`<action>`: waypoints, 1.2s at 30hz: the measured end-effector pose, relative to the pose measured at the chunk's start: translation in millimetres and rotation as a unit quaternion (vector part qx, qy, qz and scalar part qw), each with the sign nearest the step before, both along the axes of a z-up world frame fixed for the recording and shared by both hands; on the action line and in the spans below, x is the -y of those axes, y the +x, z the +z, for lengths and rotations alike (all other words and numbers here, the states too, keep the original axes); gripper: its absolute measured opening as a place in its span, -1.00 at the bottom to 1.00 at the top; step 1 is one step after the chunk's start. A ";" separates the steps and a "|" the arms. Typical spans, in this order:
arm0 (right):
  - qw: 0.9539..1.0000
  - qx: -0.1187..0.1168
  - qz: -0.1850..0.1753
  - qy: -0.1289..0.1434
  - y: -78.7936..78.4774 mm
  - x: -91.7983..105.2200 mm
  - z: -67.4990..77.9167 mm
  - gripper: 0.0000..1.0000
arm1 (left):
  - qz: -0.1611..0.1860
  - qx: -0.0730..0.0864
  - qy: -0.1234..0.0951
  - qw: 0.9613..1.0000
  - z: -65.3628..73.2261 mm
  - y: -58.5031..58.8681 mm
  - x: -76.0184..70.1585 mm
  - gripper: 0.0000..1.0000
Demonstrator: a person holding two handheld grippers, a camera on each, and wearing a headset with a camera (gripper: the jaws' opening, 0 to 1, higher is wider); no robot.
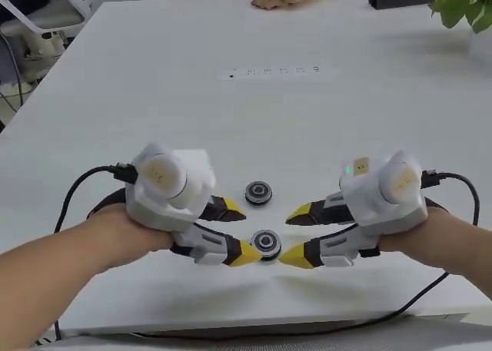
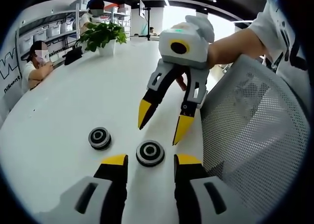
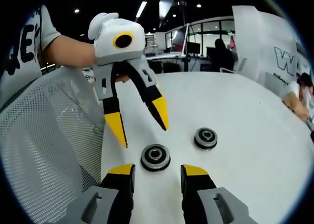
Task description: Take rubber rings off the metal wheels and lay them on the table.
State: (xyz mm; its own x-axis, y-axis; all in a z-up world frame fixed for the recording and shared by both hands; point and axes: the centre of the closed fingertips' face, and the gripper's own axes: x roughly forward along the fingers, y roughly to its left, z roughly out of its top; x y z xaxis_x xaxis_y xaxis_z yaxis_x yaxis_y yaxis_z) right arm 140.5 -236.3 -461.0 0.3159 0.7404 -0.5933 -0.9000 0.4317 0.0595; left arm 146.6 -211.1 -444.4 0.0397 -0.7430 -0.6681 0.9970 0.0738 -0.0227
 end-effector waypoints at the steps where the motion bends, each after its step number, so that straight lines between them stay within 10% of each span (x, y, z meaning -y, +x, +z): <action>1: 1.000 0.000 0.000 -0.001 -0.3 0.4 -0.6 -0.30 | -0.001 -0.002 0.000 1.000 -1.2 -1.2 0.9 -0.36; 22: 1.000 -0.004 0.010 -0.017 -5.3 3.0 -7.7 -0.30 | 0.018 -0.021 -0.004 1.000 -11.4 0.8 14.6 -0.66; 36: 1.000 -0.004 0.011 -0.020 -4.6 2.1 -8.8 -0.31 | 0.013 0.015 0.002 1.000 -18.2 2.7 15.9 -0.82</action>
State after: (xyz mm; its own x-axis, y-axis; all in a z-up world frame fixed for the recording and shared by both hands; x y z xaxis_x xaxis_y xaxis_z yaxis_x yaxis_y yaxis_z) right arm 135.8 -238.3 -469.8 0.2948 0.7222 -0.6257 -0.9089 0.4140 0.0495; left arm 149.3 -226.9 -462.6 0.0797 -0.7381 -0.6699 0.9949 0.1006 0.0075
